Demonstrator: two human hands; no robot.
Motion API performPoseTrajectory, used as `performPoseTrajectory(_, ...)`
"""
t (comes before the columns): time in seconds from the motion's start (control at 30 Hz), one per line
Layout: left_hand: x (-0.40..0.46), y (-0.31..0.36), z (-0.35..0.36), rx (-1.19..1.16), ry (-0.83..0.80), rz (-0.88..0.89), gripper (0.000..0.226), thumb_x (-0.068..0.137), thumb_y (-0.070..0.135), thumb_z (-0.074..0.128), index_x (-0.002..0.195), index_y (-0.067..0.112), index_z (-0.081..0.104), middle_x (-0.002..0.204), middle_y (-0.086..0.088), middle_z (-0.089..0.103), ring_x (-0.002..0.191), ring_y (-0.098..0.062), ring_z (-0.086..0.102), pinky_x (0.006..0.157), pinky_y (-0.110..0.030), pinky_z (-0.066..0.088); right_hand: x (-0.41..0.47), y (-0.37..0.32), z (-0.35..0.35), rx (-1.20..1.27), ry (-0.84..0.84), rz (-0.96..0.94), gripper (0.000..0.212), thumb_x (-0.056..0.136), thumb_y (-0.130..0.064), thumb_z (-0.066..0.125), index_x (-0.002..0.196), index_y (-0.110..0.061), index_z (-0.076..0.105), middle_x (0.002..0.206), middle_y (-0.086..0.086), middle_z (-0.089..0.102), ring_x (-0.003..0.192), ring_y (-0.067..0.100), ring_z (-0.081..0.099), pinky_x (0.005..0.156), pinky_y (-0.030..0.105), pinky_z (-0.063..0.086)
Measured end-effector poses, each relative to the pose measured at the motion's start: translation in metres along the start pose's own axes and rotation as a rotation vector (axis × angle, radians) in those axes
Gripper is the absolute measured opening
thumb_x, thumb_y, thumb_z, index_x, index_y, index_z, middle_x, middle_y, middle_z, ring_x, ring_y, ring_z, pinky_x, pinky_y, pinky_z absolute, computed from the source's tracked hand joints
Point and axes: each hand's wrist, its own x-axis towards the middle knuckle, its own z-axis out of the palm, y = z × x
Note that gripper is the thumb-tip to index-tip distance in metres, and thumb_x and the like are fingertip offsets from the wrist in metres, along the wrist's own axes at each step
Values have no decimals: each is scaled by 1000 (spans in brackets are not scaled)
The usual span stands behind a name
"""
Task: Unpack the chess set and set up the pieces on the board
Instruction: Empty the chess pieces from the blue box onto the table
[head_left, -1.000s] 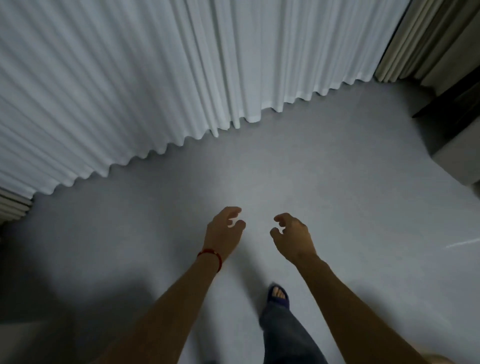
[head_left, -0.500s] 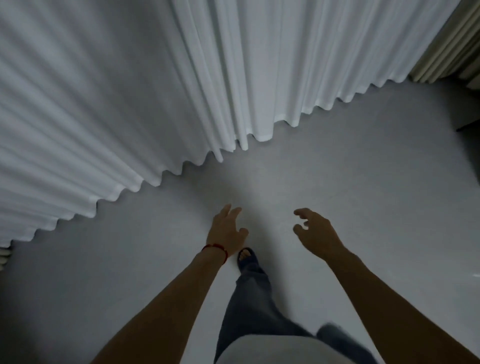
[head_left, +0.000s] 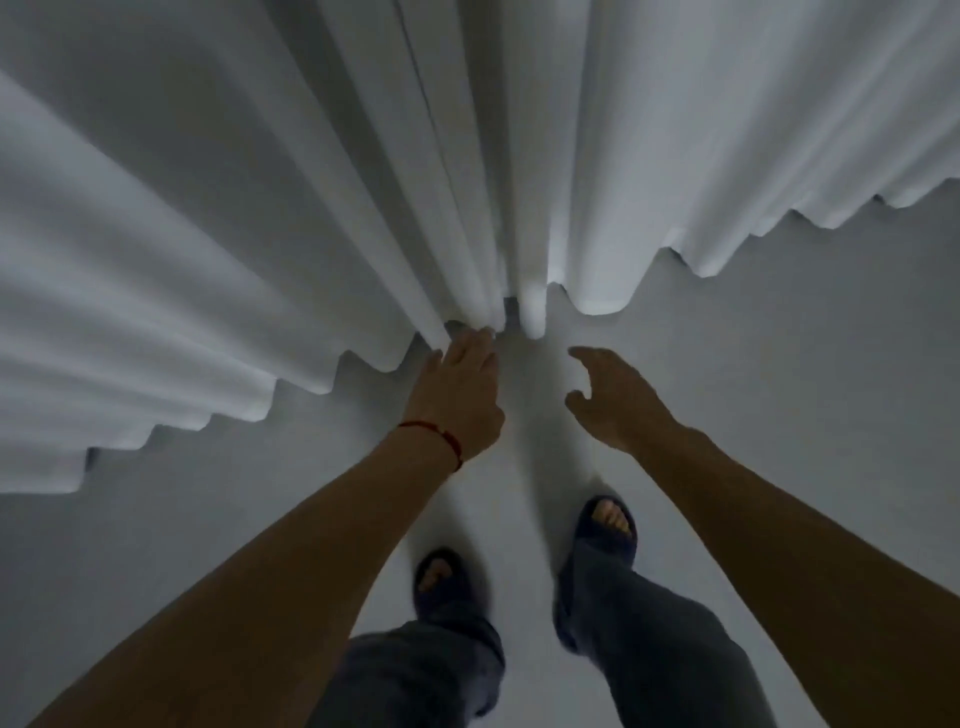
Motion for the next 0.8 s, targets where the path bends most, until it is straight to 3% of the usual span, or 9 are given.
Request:
performPoseTrajectory(0.2, 243, -78, 177, 665, 178, 330, 58, 96, 24, 55, 149, 5, 40, 162, -18, 25, 152, -35, 18, 121, -59, 13, 282, 86, 124, -683, 6, -390, 81, 97, -19, 57, 162, -27, 9, 170, 1, -9, 129, 30, 48, 98, 42, 46)
performPoseTrajectory(0.23, 272, -91, 203, 743, 148, 339, 55, 99, 26, 52, 150, 8, 39, 163, -17, 24, 152, -35, 16, 121, -60, 1, 315, 104, 137, -769, 12, -420, 82, 98, -20, 56, 161, -29, 6, 169, 2, -11, 128, 31, 49, 95, 42, 47)
performPoseTrajectory(0.3, 321, -119, 239, 989, 115, 281, 52, 106, 32, 30, 155, 17, 28, 167, -10, 12, 155, -29, 4, 110, -58, -29, 369, 141, 141, -862, 128, -389, 77, 99, -25, 53, 161, -29, 8, 170, 6, -6, 132, 36, 46, 99, 45, 46)
performPoseTrajectory(0.37, 348, -148, 245, 1225, 264, 112, 63, 100, 33, 7, 158, 17, 24, 168, -3, 6, 155, -21, -1, 105, -57, -35, 404, 174, 121, -959, 352, -418, 74, 93, -20, 59, 159, -15, 26, 167, 14, 16, 117, 40, 57, 93, 44, 49)
performPoseTrajectory(0.43, 361, -177, 245, 1190, 333, 185, 61, 99, 33, 15, 154, 17, 36, 168, -7, 9, 155, -27, 3, 112, -62, -26, 423, 201, 88, -1088, 577, -491, 74, 80, -14, 67, 149, -3, 43, 152, 22, 43, 96, 43, 63, 83, 45, 53)
performPoseTrajectory(0.5, 359, -197, 241, 1154, 333, 293, 52, 99, 30, 35, 146, 14, 47, 165, -17, 15, 153, -36, 10, 115, -67, -13, 430, 224, 62, -1184, 668, -465, 67, 83, -17, 58, 146, 1, 42, 149, 21, 45, 119, 44, 54, 100, 50, 45)
performPoseTrajectory(0.6, 338, -210, 242, 1211, 317, 260, 54, 98, 30, 31, 146, 12, 47, 165, -20, 7, 153, -37, 5, 114, -70, -10, 418, 243, 35, -1208, 655, -296, 74, 76, -17, 63, 144, 4, 41, 147, 21, 42, 141, 38, 36, 114, 52, 29)
performPoseTrajectory(0.73, 323, -227, 235, 1195, 448, 299, 67, 89, 16, 12, 131, -1, 61, 161, -22, 23, 150, -39, 22, 115, -71, 4, 402, 245, 10, -1198, 555, 43, 95, 82, -41, 69, 159, -17, 19, 167, 9, 13, 154, 31, 12, 122, 56, 6)
performPoseTrajectory(0.8, 316, -237, 234, 1263, 442, 300, 61, 92, 17, 18, 138, 0, 54, 163, -25, 14, 150, -41, 18, 115, -72, 1, 397, 220, 25, -1151, 504, 99, 80, 86, -44, 63, 154, -19, 30, 163, 9, 27, 150, 31, 23, 122, 54, 11)
